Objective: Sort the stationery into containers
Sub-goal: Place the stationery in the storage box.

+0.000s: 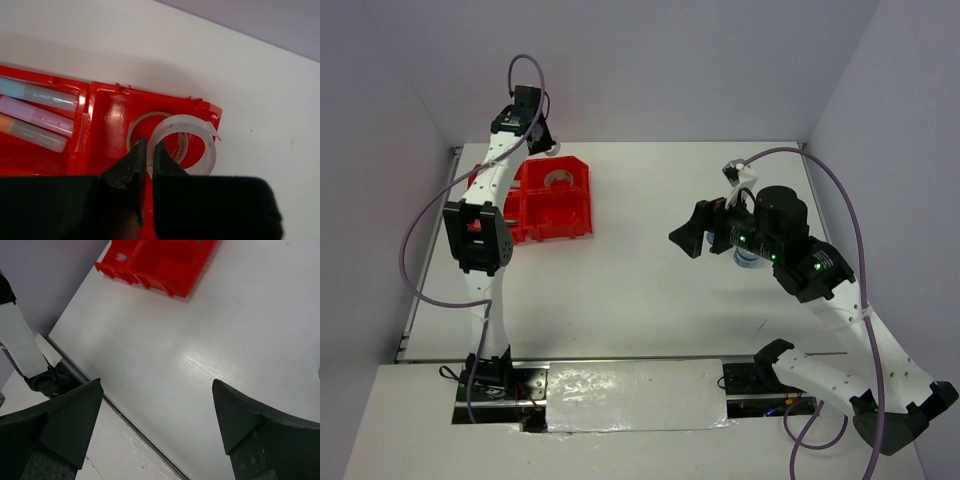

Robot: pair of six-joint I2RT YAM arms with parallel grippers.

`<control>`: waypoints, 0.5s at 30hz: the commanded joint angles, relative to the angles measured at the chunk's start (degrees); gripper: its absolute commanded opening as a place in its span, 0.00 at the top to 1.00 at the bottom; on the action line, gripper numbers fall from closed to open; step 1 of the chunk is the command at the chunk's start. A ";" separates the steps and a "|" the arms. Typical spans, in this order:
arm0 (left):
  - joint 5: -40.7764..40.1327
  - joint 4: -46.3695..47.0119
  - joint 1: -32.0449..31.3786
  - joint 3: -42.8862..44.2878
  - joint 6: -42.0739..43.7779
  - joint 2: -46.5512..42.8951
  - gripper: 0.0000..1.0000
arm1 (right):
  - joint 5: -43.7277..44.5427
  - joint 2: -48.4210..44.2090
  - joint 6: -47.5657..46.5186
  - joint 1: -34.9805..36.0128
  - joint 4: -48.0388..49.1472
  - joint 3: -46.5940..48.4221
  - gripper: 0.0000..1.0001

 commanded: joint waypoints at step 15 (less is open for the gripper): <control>0.92 1.58 -0.43 -7.28 -0.46 2.95 0.96 | -0.52 0.94 -0.46 -0.35 1.99 2.20 0.03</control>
